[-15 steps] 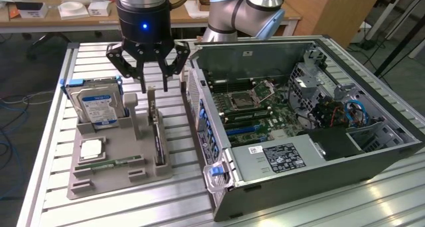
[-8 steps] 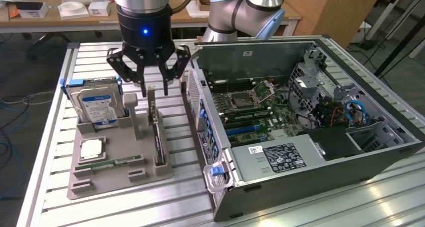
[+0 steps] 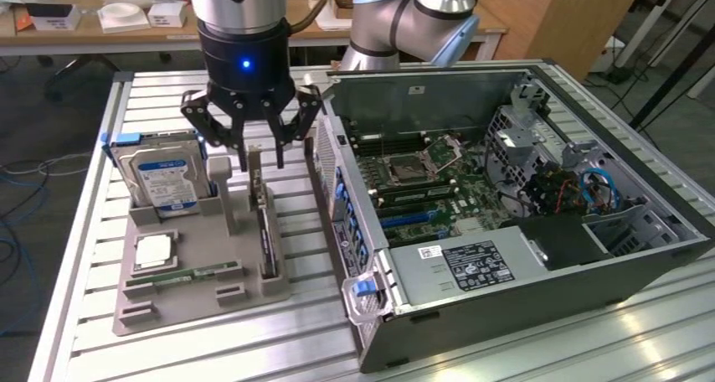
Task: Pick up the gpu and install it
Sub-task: 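Pick up the gpu and move the gpu toward the slot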
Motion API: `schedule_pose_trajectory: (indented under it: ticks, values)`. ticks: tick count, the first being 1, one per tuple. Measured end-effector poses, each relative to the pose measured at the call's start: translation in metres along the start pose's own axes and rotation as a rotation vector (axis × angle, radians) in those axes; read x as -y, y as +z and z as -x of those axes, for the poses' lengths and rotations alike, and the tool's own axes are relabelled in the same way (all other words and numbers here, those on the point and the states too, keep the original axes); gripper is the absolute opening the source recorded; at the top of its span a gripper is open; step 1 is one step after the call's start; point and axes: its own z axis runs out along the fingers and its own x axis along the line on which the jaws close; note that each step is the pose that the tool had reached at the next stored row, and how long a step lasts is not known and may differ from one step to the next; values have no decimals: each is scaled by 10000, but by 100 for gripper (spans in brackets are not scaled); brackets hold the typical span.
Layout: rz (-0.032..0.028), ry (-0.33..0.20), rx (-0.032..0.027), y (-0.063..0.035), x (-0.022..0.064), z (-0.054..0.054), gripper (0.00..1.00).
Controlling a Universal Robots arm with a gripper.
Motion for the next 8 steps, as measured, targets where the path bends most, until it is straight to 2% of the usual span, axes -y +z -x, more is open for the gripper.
schedule_pose_trajectory:
  ticks: [8]
  values:
    - [-66, -1, 5, 58, 35, 1, 47]
